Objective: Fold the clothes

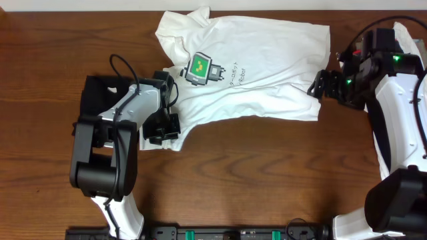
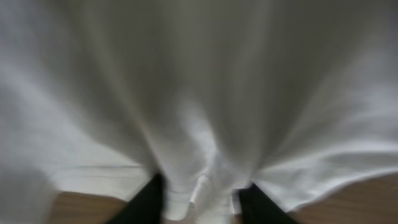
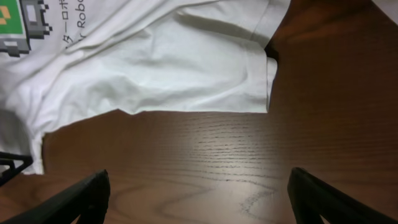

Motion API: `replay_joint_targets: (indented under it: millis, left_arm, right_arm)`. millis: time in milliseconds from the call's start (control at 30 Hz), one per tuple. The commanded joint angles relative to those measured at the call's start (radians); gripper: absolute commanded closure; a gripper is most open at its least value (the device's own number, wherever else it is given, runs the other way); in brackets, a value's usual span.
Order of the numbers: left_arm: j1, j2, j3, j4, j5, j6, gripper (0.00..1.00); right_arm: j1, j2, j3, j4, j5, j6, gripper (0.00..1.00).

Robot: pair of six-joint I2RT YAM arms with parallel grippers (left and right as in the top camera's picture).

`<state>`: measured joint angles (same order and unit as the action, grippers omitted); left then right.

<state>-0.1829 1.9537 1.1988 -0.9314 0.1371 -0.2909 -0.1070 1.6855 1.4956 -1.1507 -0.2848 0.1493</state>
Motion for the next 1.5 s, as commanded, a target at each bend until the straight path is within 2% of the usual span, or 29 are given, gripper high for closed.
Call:
replay_joint_targets:
  millis: [0,33,400,567,667,867,1000,1133,1267,1467]
  left_arm:
    - [0.003,0.065,-0.017,-0.006,0.01,0.024,0.88]
    - [0.003,0.063,-0.017,-0.023,0.016,0.024,0.94]
    - [0.003,-0.014,-0.017,-0.217,0.089,0.029,0.94]
    - [0.003,-0.077,-0.017,-0.223,0.087,0.036,0.94]
    - [0.003,-0.09,-0.017,-0.215,0.087,0.035,0.94]
    - [0.003,-0.09,-0.017,-0.197,0.087,0.035,0.94]
    - [0.003,-0.09,-0.017,-0.186,0.087,0.036,0.94]
    - [0.003,-0.09,-0.017,-0.182,0.087,0.037,0.94]
    - [0.003,-0.09,-0.017,-0.182,0.088,0.055,0.94]
    - [0.003,-0.09,-0.017,-0.185,0.088,0.066,0.94]
  right_arm:
    - [-0.02,-0.011,0.002,0.013,-0.001,0.007,0.1]
    - [-0.022,-0.011,0.002,0.018,0.0,0.007,0.1]
    - [-0.024,0.072,-0.107,0.068,0.041,0.026,0.19]
    - [-0.023,0.153,-0.191,0.097,-0.005,0.041,0.16]
    - [-0.02,0.18,-0.245,0.172,-0.039,0.04,0.15]
    - [-0.017,0.194,-0.356,0.341,-0.078,0.105,0.21]
    - [-0.017,0.194,-0.402,0.393,-0.036,0.164,0.32]
    - [-0.017,0.194,-0.448,0.446,0.005,0.187,0.53]
    - [-0.017,0.194,-0.477,0.496,0.004,0.188,0.62]
    - [-0.019,0.192,-0.476,0.472,0.02,0.198,0.95]
